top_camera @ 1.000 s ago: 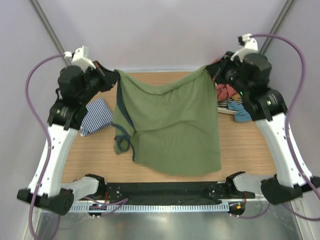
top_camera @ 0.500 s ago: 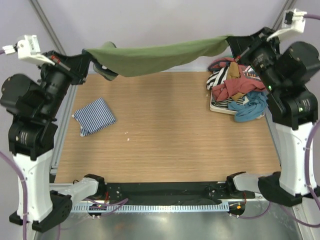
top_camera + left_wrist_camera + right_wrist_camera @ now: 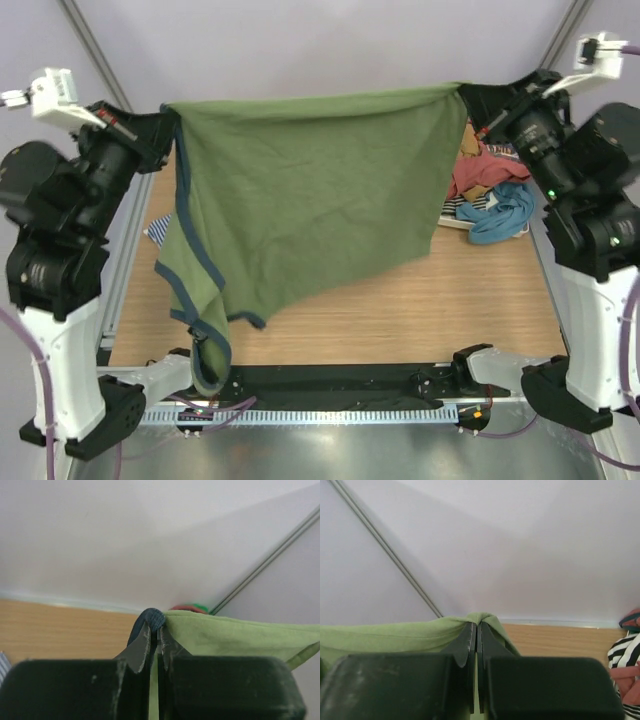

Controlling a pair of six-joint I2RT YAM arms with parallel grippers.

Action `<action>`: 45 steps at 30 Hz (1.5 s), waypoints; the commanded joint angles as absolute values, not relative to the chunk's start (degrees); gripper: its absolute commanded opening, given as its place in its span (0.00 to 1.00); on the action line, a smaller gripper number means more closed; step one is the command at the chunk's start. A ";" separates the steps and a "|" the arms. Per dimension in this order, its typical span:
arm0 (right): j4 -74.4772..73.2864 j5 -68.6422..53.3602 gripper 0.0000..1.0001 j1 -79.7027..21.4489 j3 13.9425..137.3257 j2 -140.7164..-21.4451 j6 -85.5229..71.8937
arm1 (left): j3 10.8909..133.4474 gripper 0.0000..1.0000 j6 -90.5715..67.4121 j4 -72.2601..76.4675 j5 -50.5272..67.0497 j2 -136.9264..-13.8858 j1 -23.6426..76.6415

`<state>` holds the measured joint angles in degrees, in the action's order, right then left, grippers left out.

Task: Fold and stack the tank tops

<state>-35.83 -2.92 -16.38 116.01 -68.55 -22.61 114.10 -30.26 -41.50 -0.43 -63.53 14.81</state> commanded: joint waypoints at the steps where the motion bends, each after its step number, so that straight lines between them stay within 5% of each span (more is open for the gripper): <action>1: -32.28 -3.16 0.01 -16.26 111.13 -66.74 -22.85 | 113.57 0.00 -34.27 -49.32 -4.39 -67.41 14.41; 9: -39.73 0.71 0.01 -16.26 121.12 -72.52 -19.87 | 108.20 0.00 -32.17 -38.85 -0.19 -63.38 14.41; 18: -29.80 -5.35 0.01 -16.17 100.92 -53.28 -22.67 | 96.60 0.00 -30.24 -32.88 5.71 -45.48 14.50; 28: -29.53 -14.76 0.01 -16.17 93.25 -40.61 -24.70 | 91.14 0.00 -31.73 -33.40 8.61 -33.40 14.50; 38: -39.44 -5.29 0.01 -16.17 97.38 -50.49 -22.94 | 88.96 0.00 -31.82 -34.98 3.70 -39.19 14.50; 45: -31.65 5.27 0.01 -16.26 80.01 -60.89 -24.69 | 70.96 0.00 -35.50 -26.94 -1.13 -49.38 14.41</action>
